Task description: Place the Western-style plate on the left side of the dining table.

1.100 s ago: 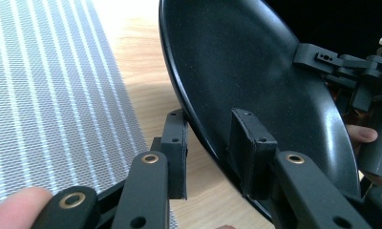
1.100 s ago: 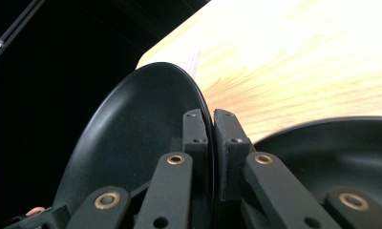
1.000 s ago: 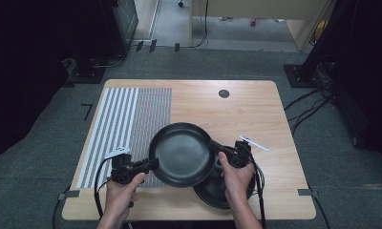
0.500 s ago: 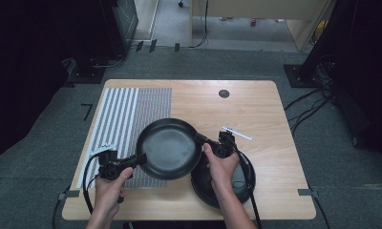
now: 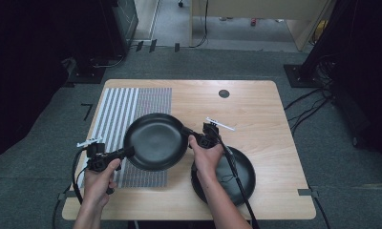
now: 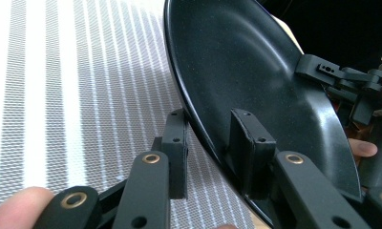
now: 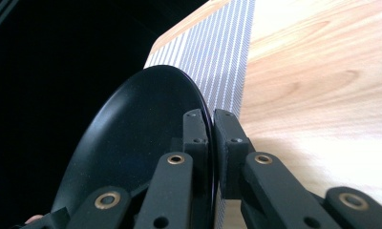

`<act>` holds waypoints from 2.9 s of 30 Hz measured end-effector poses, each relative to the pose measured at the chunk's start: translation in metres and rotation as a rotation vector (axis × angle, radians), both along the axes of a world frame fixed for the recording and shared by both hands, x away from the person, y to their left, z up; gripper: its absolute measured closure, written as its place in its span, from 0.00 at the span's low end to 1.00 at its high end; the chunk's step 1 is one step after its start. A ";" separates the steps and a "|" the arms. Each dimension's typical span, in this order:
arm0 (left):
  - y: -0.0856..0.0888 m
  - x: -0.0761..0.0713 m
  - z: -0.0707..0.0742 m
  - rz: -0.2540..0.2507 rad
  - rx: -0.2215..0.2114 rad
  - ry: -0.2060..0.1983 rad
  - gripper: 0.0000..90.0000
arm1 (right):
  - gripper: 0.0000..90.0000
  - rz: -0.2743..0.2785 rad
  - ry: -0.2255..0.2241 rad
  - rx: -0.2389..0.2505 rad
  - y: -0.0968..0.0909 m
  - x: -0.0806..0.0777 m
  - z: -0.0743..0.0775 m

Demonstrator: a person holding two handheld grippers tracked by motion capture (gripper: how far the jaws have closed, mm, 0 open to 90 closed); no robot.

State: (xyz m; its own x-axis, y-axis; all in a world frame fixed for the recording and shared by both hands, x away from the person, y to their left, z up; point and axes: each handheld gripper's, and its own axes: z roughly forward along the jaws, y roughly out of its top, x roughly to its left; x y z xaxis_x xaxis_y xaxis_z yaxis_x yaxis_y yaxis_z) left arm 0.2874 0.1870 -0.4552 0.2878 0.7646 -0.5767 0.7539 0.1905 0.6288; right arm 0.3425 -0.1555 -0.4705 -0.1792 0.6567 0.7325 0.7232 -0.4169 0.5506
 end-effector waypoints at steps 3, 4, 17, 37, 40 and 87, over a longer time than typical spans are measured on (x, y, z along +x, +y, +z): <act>0.007 0.004 -0.002 0.011 -0.009 0.007 0.77 | 0.95 0.007 -0.006 -0.005 0.008 0.008 -0.001; 0.009 0.006 -0.003 0.018 -0.011 0.009 0.77 | 0.95 0.008 0.000 -0.005 0.014 0.012 -0.002; 0.031 0.017 -0.015 0.087 0.005 0.013 0.77 | 0.95 0.033 0.015 -0.021 0.042 0.038 -0.012; 0.057 0.043 -0.043 0.185 0.016 0.087 0.77 | 0.94 0.044 0.068 -0.057 0.082 0.073 -0.041; 0.060 0.048 -0.045 0.203 0.013 0.091 0.78 | 0.94 0.037 0.066 -0.062 0.087 0.077 -0.043; 0.067 0.070 -0.039 0.257 0.125 -0.022 0.43 | 0.63 0.056 -0.125 -0.202 0.087 0.104 -0.026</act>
